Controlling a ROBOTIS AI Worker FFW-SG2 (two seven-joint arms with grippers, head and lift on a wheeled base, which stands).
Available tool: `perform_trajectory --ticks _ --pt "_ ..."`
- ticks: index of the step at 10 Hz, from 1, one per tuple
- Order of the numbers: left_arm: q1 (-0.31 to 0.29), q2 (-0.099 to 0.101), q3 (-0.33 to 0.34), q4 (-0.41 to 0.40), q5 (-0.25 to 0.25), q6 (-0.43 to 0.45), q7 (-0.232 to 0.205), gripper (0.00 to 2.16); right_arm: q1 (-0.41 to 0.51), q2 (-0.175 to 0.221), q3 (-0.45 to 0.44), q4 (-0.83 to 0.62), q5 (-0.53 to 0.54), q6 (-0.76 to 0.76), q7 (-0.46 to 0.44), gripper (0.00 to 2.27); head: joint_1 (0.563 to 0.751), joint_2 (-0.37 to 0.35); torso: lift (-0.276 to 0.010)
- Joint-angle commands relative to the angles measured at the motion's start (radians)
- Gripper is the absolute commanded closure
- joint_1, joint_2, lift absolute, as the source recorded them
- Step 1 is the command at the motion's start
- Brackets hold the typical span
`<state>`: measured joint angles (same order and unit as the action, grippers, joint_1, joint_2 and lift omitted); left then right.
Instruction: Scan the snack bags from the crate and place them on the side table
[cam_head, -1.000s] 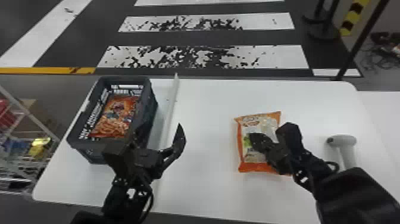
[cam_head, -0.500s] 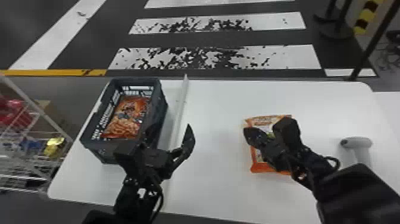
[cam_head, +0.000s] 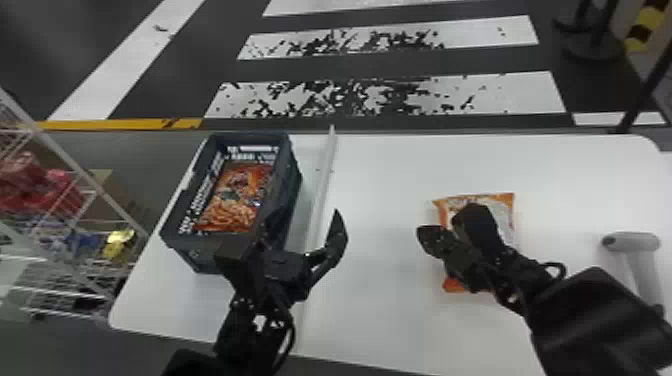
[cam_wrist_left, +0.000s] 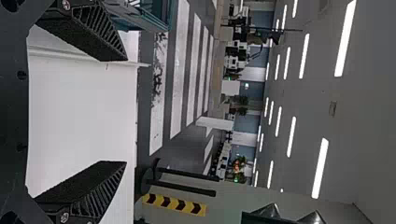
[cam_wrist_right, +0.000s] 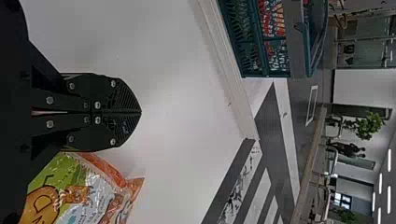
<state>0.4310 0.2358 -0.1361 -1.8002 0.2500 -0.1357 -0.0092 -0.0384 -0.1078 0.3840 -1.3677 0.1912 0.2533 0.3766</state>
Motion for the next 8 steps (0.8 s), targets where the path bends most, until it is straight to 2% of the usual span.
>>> perform_trajectory --ticks 1,8 --pt "0.000 -0.003 0.000 0.004 0.000 0.000 0.000 0.08 -0.011 -0.001 -0.002 0.028 0.013 -0.005 -0.002 2.25 0.695 0.204 -0.050" --pt "-0.002 -0.001 -0.002 0.005 0.000 -0.003 -0.002 0.08 -0.014 -0.024 -0.073 0.044 0.037 0.001 -0.004 2.25 0.695 0.151 -0.050"
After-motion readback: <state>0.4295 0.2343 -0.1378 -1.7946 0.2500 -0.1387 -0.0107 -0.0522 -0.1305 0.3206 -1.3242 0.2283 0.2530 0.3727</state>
